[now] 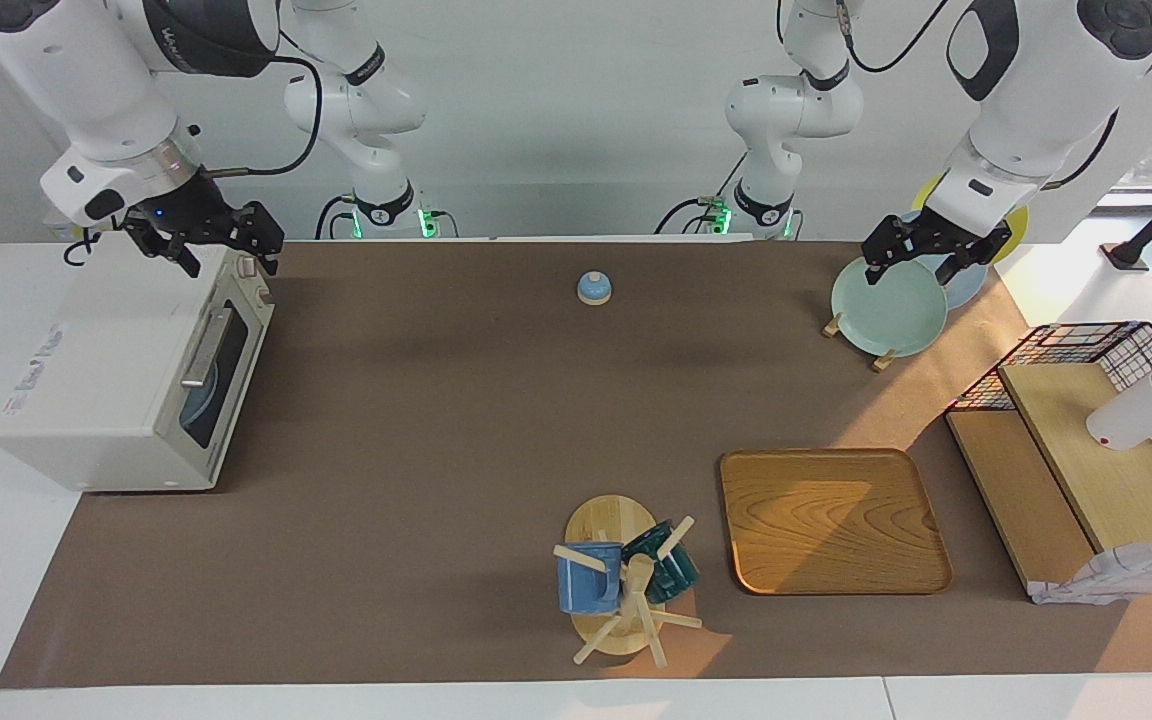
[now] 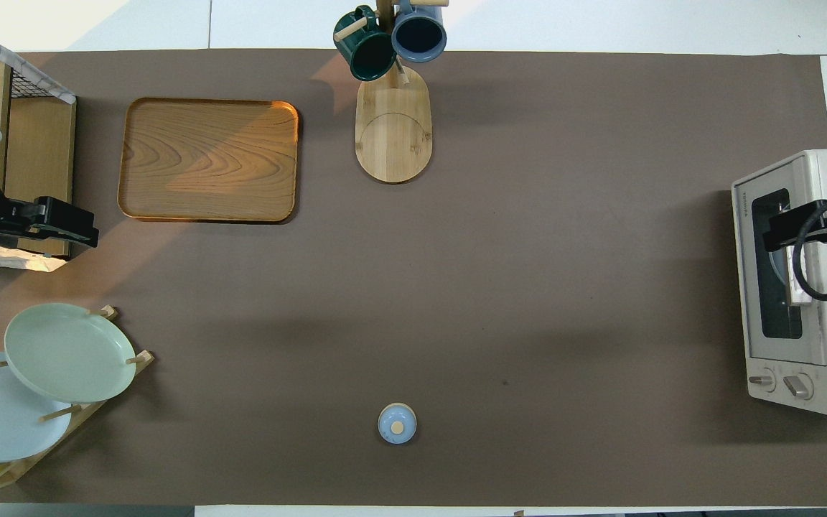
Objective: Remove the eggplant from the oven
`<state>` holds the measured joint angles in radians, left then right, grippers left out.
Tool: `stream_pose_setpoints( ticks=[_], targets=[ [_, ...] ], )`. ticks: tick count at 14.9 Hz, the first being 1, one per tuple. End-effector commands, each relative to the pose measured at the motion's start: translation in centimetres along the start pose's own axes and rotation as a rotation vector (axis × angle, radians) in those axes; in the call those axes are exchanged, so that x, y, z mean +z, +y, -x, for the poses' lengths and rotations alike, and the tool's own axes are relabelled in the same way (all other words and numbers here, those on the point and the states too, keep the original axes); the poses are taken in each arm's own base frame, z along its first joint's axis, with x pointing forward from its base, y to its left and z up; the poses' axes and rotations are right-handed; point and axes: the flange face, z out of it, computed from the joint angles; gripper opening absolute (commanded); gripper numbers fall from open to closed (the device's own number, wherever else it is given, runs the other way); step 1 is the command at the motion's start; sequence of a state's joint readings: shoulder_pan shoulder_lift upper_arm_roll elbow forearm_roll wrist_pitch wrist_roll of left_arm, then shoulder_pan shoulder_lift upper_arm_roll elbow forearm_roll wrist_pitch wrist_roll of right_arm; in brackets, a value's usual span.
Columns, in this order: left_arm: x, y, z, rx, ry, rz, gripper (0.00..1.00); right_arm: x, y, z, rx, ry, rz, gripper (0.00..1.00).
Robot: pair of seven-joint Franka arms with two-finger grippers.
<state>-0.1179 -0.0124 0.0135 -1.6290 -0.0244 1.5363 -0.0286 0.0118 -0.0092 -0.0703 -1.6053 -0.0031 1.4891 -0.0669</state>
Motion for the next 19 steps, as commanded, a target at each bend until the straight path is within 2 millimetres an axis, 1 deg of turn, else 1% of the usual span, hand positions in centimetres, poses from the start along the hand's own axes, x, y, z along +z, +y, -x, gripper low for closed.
stream_pose_setpoints(
  ticks=[1, 4, 5, 7, 8, 9, 10, 11, 12, 15, 17, 19],
  targets=[
    [-0.3, 0.1, 0.0, -0.007, 0.012, -0.026, 1.0, -0.3, -0.3, 0.1, 0.014, 0.013, -0.026, 1.0],
    [-0.2, 0.2, 0.0, -0.004, 0.007, -0.026, 1.0, -0.2, -0.2, 0.2, 0.015, 0.012, -0.028, 1.0],
    [-0.3, 0.2, 0.1, -0.004, 0.009, -0.026, 1.0, -0.1, 0.2, 0.2, 0.024, 0.009, -0.029, 1.0],
    [-0.3, 0.2, 0.1, -0.004, 0.007, -0.026, 1.0, 0.0, 0.3, 0.3, 0.023, 0.003, -0.029, 1.0],
    [-0.3, 0.2, 0.1, -0.004, 0.007, -0.026, 1.0, 0.4, 0.3, 0.6, -0.003, -0.012, -0.031, 1.0],
    [-0.3, 0.2, 0.1, -0.003, 0.007, -0.026, 1.0, 1.2, 0.3, 1.1, -0.024, -0.016, -0.033, 1.0],
    [-0.2, 0.2, 0.1, -0.003, 0.004, -0.026, 1.0, 1.7, 0.0, 0.9, -0.039, 0.016, -0.03, 0.62],
    [-0.3, 0.0, 0.1, -0.007, 0.007, -0.026, 1.0, 2.4, 0.2, 1.0, -0.038, 0.031, -0.029, 0.25],
    [-0.3, -0.3, 0.1, -0.012, 0.007, -0.026, 1.0, 3.3, 0.5, 1.5, -0.035, 0.03, -0.031, 0.01],
    [-0.3, -0.4, 0.0, -0.014, 0.011, -0.025, 1.0, 6.4, 1.8, 1.4, -0.048, 0.078, 0.015, 0.0],
    [-0.2, -0.4, 0.0, -0.012, 0.011, -0.025, 1.0, 7.5, 2.6, 0.8, -0.055, 0.08, 0.091, 0.0],
    [-0.3, -0.3, 0.0, -0.012, 0.012, -0.024, 1.0, 9.5, 3.4, -0.4, -0.027, 0.069, 0.172, 0.0]
  ],
)
